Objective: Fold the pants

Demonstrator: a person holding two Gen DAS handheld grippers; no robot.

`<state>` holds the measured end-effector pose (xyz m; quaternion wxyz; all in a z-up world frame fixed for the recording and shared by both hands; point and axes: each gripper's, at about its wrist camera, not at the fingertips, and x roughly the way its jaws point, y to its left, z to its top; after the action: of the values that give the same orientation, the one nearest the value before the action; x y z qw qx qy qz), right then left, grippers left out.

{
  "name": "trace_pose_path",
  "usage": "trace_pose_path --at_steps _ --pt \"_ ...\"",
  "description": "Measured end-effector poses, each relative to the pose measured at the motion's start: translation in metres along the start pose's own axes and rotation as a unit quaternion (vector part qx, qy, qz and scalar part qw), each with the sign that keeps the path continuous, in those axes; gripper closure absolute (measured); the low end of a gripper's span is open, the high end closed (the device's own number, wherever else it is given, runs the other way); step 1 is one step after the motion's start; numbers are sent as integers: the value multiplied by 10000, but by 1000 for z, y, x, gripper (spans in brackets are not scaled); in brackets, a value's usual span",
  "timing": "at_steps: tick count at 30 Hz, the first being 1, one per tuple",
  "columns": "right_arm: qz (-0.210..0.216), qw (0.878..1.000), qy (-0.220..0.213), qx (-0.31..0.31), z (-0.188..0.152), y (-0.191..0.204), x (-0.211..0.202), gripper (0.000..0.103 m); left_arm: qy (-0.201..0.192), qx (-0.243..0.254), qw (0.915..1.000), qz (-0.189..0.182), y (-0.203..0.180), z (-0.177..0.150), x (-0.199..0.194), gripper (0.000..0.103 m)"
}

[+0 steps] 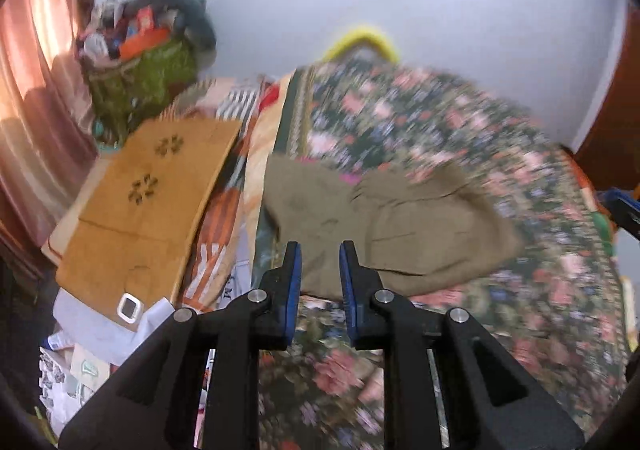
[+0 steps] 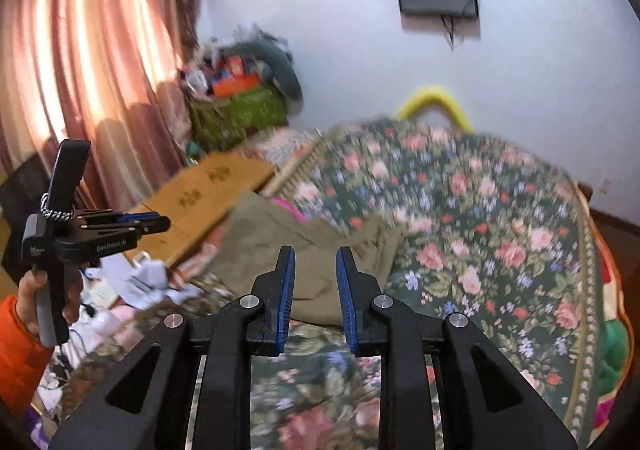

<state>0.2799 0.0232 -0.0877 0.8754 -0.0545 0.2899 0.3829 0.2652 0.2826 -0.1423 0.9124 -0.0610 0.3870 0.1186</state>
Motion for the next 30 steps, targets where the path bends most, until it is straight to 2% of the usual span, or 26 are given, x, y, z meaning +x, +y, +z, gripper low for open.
trace_pose_path --at_steps 4,8,15,17,20,21,22,23,24,25,26,27,28,30 --pt "43 9981 -563 -237 5 28 -57 84 -663 154 9976 -129 -22 -6 -81 84" --pt "131 9935 -1068 -373 2 52 -109 84 -1278 210 9913 -245 -42 -18 -153 84" --pt "152 9852 -1651 -440 -13 81 -172 84 -2098 309 9769 -273 -69 -54 -246 83" --pt "50 9830 -1783 -445 -19 88 -185 84 -2254 343 9733 -266 -75 -66 -265 80" --pt "-60 9816 -1858 -439 -26 93 -196 83 -2434 262 9688 -392 -78 -81 -287 63" --pt "-94 9816 -1862 -418 -28 94 -198 78 -2505 246 9673 -323 -79 -85 -293 55" --pt "-131 9817 -1861 -381 -30 95 -199 66 -2587 239 9653 -277 -80 -89 -299 46" --pt "-173 9816 -1868 -350 -32 96 -201 58 -2623 231 9643 -281 -80 -92 -304 42" --pt "-222 9810 -1898 -338 -34 96 -203 46 -2639 207 9638 -312 -80 -95 -307 35" --pt "-281 9798 -1952 -339 -36 97 -206 39 -2655 179 9633 -345 -80 -97 -310 30" --pt "-360 9784 -2006 -351 -37 98 -208 37 -2669 172 9630 -330 -80 -98 -311 28" --pt "-388 9780 -2016 -361 -37 100 -211 31 -2697 171 9624 -273 -80 -100 -314 24" --pt "-406 9779 -2021 -352 -37 101 -212 21 -2731 185 9616 -213 -82 -103 -316 21" --pt "-441 9770 -2061 -316 -37 102 -214 13 -2759 211 9607 -216 -83 -106 -318 16"
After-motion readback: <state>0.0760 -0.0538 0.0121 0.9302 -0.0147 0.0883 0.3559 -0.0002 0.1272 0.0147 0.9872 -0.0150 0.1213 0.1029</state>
